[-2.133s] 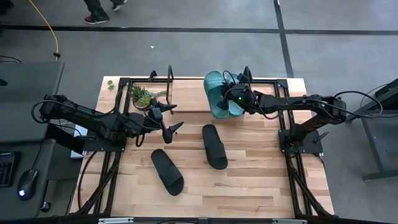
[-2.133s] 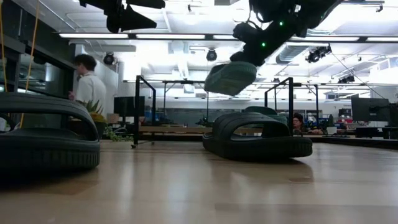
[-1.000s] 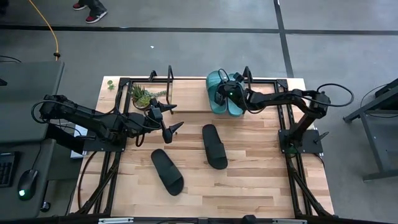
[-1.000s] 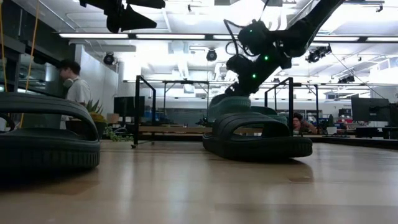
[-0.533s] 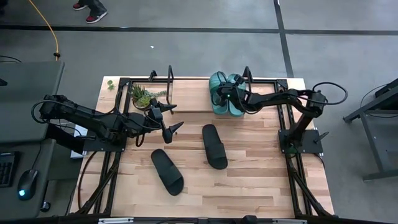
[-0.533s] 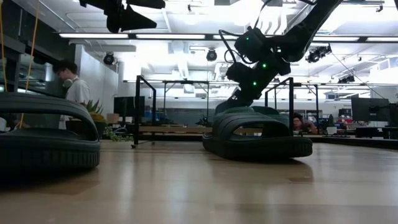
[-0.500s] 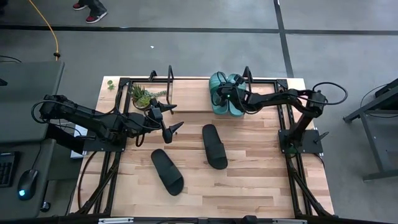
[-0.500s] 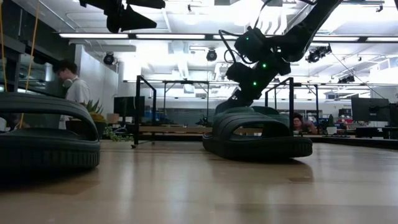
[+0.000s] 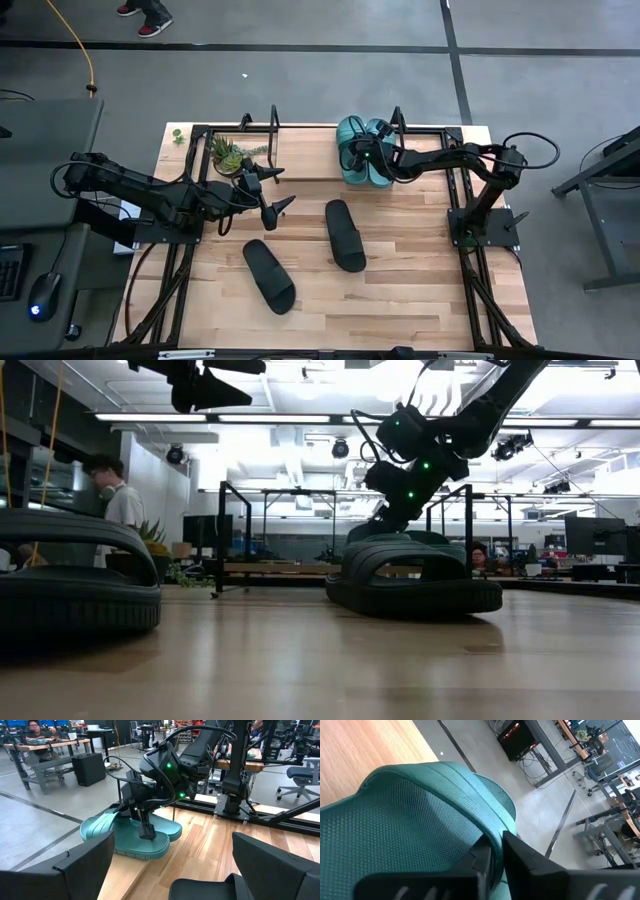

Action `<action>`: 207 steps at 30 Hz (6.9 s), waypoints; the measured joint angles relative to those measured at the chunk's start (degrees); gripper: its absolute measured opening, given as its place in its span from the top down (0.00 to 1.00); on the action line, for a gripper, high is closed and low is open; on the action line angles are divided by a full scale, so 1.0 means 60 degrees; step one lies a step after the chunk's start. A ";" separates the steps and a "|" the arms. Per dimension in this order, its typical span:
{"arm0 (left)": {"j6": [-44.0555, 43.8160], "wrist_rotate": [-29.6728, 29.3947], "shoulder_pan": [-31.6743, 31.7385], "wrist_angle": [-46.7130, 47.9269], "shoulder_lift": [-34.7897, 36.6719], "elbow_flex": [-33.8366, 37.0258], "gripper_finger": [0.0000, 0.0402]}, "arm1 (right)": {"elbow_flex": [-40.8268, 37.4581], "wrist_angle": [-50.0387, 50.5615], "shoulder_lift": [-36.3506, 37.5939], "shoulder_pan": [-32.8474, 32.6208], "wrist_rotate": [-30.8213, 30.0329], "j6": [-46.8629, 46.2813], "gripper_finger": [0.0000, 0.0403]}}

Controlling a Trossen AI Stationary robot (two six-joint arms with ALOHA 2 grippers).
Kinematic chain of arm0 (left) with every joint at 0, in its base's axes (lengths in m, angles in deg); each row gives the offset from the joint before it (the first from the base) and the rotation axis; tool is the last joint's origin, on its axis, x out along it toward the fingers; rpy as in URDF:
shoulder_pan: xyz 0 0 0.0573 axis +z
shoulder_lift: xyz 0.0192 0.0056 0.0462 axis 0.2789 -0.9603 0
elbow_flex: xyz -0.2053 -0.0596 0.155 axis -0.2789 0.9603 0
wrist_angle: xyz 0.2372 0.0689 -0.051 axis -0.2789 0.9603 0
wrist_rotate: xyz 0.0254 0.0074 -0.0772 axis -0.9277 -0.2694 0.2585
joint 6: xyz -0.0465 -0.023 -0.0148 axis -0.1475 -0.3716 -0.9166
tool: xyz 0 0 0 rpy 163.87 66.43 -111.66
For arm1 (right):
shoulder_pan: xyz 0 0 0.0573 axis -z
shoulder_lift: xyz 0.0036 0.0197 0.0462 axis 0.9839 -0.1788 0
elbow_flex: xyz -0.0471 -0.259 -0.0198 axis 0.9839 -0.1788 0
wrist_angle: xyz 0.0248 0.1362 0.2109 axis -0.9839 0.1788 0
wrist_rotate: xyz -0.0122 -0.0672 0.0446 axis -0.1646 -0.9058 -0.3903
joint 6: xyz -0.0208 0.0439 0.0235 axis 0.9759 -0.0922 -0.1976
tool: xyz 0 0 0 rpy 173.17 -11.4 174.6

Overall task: Pick and place slides into the shelf
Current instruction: Put the green slide on the shelf

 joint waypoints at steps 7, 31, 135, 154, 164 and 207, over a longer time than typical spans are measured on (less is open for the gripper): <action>0.0000 0.0000 0.0000 0.0000 0.0000 0.0000 0.05 | -0.0016 0.0520 -0.0004 0.0005 -0.0007 -0.0219 0.78; 0.0000 0.0000 0.0000 -0.0004 0.0000 0.0000 0.05 | 0.0068 0.0764 0.0922 -0.0523 -0.0861 -0.0261 0.51; -0.0004 0.0004 0.0000 -0.0048 -0.0004 0.0000 0.05 | 0.0274 0.0755 -0.1038 -0.1416 -0.3412 -0.4309 0.88; -0.0015 0.0004 0.0000 -0.0044 -0.0004 0.0004 0.05 | 0.0261 0.1837 -0.0364 -0.1405 -0.4045 -0.4377 0.88; -0.0027 0.0004 0.0000 -0.0047 -0.0004 0.0004 0.05 | 0.0261 0.1890 -0.0310 -0.1118 -0.3020 -0.4404 0.88; -0.0040 0.0005 0.0000 -0.0047 -0.0004 0.0004 0.05 | 0.0258 0.2258 0.1210 -0.2718 -0.3649 -0.2356 0.44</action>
